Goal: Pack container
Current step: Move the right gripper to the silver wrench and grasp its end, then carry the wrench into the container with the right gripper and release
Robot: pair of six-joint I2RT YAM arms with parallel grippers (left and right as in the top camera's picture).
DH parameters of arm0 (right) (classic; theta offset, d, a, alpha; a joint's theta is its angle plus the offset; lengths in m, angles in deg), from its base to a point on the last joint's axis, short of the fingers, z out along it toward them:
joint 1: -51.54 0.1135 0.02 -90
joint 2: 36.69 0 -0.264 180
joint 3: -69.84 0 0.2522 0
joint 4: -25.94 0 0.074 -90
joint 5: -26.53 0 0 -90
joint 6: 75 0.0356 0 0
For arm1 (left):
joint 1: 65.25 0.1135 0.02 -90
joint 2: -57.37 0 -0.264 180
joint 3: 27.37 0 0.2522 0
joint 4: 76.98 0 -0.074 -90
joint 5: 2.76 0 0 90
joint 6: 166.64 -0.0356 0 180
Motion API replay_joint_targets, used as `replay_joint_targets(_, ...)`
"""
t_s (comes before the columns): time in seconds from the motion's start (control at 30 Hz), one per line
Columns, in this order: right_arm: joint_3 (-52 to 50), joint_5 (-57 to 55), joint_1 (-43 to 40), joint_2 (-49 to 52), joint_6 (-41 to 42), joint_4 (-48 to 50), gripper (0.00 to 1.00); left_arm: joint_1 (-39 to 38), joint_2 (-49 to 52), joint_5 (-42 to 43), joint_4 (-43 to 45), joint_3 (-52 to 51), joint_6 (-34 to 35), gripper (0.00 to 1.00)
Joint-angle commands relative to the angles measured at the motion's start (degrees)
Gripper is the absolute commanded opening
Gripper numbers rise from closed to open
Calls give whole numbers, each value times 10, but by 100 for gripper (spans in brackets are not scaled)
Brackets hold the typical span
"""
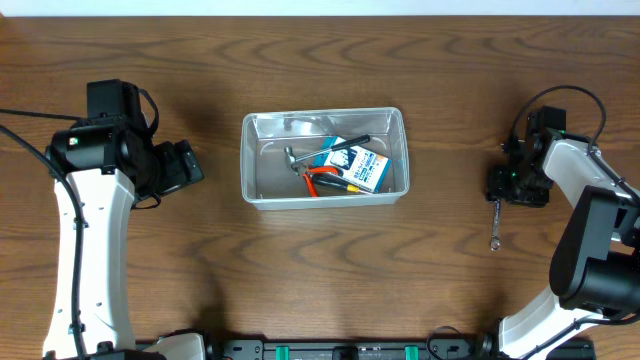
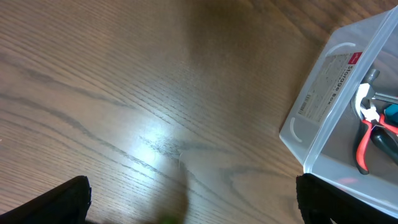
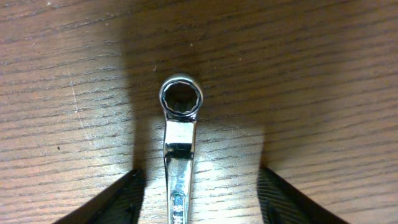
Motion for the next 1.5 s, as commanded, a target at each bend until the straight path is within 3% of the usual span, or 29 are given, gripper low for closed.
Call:
replay_joint_targets(0.0,-10,-23,-3,30,1,0,55,0,-6,-1,-2,6,-10,98)
replay_joint_targets(0.23,-10,-21,2,30,1,-2,33,0,-6,-1,-2,6,-10,98)
replay_joint_targets(0.63,-8,-14,23,27,1,-3,6,0,-6,-1,-2,6,-10,98)
replay_joint_targets(0.87,70,28,56,-19,-13,-68,8,0,-6,-1,-2,6,-12,98)
replay_joint_targets(1.1,303,47,154,-90,-83,-193,1,0,-6,-1,-2,6,-12,98)
replay_joint_targets(1.23,403,104,245,-93,-183,-221,1,0,-6,-1,-2,6,-12,98)
replay_joint_targets(1.47,409,121,403,-62,-285,-194,1,0,-6,-1,-2,6,-12,98)
